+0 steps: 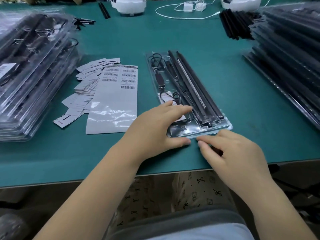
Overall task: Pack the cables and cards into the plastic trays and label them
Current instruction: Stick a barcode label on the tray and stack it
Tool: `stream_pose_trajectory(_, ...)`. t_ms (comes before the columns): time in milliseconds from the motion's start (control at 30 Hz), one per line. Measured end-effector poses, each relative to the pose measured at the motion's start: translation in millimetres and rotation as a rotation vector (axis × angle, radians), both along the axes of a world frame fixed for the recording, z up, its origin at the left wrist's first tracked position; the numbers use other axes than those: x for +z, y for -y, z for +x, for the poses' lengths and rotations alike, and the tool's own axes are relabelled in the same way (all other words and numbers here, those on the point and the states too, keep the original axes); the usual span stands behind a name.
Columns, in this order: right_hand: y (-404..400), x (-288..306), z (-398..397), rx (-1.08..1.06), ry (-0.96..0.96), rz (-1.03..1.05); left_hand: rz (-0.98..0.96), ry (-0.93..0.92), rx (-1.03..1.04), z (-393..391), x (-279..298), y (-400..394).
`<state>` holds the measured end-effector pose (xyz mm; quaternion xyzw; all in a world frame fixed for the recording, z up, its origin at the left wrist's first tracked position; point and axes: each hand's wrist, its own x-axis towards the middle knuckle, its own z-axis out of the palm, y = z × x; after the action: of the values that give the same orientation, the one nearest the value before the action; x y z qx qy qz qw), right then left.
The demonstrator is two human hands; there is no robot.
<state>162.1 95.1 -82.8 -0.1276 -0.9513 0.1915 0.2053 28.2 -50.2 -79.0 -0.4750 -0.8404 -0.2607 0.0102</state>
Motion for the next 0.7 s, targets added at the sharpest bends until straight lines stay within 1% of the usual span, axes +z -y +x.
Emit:
stream_pose_trajectory(100,3.8,-2.0,2.6,-0.008,-0.018,0.021,-0.056,-0.175,-0.052,4.8,2.5,-4.6)
stream_pose_trajectory(167,4.7,-3.3,4.7,-0.011,-0.034,0.031,-0.097,-0.222,-0.095,4.6,2.6,-4.9)
stream_pose_trajectory(267,4.5,-10.4,7.7,0.016,-0.080,0.014,-0.089,-0.184,-0.123,5.1,4.3,-2.5)
stream_pose_trajectory(433,4.1,-15.7,11.0,0.021,-0.093,-0.014,0.036,-0.154,-0.104,6.9,4.5,-2.1)
stream_pose_trajectory(567,1.8,-14.8,8.8,0.037,-0.109,-0.032,-0.016,-0.249,-0.143,6.0,4.8,-1.6)
stream_pose_trajectory(633,-3.0,-11.8,6.2,0.028,-0.150,-0.051,-0.060,-0.199,-0.094,5.8,5.9,-1.2)
stream_pose_trajectory(700,-10.6,-6.3,2.8,0.028,-0.149,-0.020,-0.096,-0.113,-0.052,4.2,4.3,0.4)
